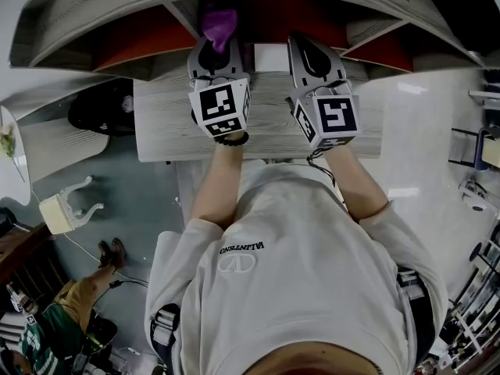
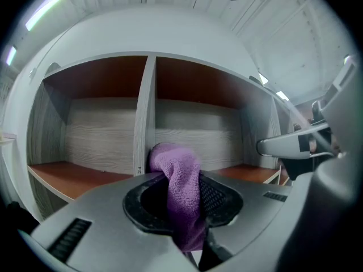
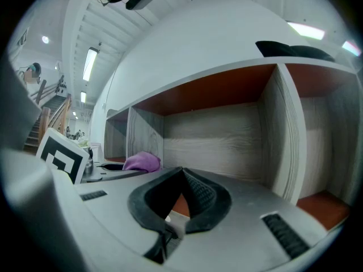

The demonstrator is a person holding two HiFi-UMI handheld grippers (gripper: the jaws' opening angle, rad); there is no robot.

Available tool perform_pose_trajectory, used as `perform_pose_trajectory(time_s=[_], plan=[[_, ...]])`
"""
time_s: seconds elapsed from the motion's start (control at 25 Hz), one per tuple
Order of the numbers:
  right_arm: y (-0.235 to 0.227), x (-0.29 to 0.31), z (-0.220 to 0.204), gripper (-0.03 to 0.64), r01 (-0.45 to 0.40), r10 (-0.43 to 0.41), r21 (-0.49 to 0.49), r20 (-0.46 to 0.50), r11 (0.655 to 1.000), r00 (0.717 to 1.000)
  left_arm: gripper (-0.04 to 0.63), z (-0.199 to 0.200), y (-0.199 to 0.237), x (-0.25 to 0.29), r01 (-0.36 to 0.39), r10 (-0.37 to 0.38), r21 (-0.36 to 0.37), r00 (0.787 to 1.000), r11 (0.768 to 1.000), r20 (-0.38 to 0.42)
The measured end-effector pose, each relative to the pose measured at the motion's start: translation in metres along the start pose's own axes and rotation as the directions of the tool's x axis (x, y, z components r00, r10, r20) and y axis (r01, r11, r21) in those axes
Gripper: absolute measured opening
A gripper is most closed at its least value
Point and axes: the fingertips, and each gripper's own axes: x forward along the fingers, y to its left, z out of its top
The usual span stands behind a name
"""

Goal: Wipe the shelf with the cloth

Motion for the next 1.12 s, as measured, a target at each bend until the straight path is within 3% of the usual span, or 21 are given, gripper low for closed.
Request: perform_pose_trajectory(time_s=[0.56, 1.12], plan=[[-0.021, -0.019, 0.001, -0.002, 0.038, -0.038, -0.001, 0.003, 0.999, 0.999, 0.091, -0.004, -0.006, 0.000, 0.020, -0.020, 0.057, 1.000, 0.998, -0.011], [-0.071, -0.068, 0.004, -0.002, 0.157, -0.157, 0.003, 0.028, 0.988, 0.987, 0.091, 0.001, -0.006, -0.008, 0.064, -0.066, 0.142, 0.998, 0.988, 0.010]])
